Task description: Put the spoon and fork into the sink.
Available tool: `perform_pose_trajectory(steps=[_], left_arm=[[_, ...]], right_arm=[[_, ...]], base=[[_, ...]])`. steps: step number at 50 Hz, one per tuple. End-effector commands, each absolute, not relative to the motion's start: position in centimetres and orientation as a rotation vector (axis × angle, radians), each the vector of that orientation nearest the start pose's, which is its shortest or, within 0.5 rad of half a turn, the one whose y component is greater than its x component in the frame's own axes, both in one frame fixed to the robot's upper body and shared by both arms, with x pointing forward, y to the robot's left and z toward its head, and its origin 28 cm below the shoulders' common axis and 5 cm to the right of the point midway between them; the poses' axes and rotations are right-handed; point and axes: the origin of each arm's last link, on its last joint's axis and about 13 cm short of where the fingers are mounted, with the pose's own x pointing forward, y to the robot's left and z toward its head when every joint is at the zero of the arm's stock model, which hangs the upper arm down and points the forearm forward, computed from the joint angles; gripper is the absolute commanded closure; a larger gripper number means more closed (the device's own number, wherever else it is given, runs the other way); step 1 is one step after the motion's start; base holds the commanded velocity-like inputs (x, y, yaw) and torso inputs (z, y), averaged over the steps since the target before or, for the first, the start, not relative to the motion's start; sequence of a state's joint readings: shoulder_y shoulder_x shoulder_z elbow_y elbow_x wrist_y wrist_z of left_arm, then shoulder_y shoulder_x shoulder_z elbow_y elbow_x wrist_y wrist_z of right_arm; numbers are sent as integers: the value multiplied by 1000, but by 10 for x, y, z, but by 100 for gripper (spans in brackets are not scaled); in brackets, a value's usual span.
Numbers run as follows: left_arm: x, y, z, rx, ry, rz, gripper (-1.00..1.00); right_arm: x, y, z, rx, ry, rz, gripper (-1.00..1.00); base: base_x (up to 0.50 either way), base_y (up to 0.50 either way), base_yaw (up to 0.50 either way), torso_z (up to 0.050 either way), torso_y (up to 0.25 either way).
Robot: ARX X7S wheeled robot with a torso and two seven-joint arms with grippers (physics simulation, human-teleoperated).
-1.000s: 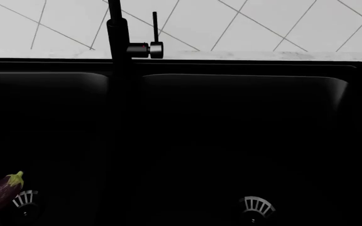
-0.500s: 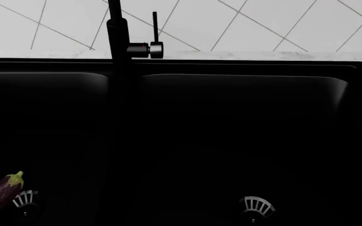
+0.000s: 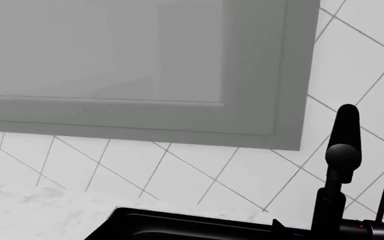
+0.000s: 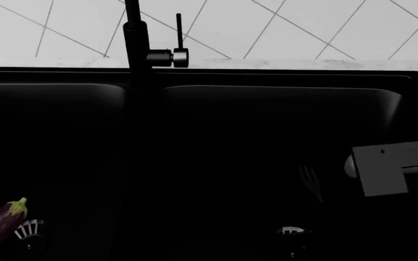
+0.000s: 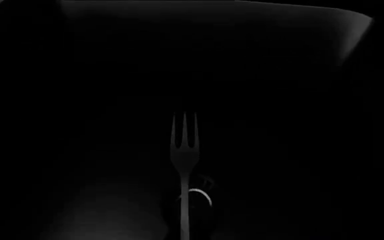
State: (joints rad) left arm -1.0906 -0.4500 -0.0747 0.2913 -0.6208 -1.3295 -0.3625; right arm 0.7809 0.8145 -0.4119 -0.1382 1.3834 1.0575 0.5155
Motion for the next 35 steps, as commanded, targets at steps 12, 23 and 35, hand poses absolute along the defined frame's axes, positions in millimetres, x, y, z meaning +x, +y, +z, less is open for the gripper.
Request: perform_pose_trajectory(steps=[12, 23, 35], left_arm=[[288, 292, 308, -9, -55, 174, -100], [286, 293, 306, -14, -56, 174, -100], [287, 293, 306, -16, -57, 172, -100]], right_arm=[[301, -155, 137, -29, 757, 267, 100], [296, -154, 134, -53, 779, 271, 100], [287, -159, 166, -29, 662, 215, -100]], base=[[0, 0, 0, 0, 0], [0, 0, 0, 0, 0], [0, 0, 0, 0, 0]])
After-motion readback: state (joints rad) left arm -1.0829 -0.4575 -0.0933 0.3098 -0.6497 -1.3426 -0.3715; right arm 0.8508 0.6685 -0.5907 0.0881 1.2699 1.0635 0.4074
